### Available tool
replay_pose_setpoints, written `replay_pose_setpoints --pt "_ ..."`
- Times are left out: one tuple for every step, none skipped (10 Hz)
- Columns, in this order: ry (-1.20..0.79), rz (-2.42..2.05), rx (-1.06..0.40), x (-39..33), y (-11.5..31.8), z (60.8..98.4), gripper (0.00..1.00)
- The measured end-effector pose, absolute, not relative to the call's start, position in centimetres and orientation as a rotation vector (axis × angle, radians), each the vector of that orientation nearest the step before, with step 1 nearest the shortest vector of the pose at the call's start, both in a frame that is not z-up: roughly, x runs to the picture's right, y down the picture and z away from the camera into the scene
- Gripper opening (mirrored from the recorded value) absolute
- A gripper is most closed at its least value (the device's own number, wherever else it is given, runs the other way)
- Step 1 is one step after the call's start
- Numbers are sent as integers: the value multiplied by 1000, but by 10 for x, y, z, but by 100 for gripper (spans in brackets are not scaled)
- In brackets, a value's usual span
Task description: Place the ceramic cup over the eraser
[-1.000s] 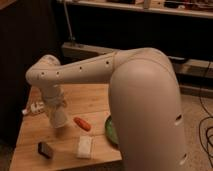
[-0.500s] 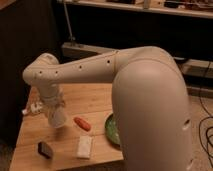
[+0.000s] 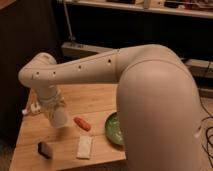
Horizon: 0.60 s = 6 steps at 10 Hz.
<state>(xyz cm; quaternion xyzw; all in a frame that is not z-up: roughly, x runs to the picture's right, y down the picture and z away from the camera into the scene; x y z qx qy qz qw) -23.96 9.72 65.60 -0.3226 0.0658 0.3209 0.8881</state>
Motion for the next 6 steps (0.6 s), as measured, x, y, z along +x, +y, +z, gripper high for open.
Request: replay_pose_setpoints --pt "135 664 -669 -239 97 649 17" --pt "137 661 -671 -237 98 641 12" --pt "141 665 -677 -237 97 641 12" --pt "137 673 -696 -239 97 646 12" --pt "138 685 -721 -233 96 661 12" --pt "141 697 -741 -226 95 678 12"
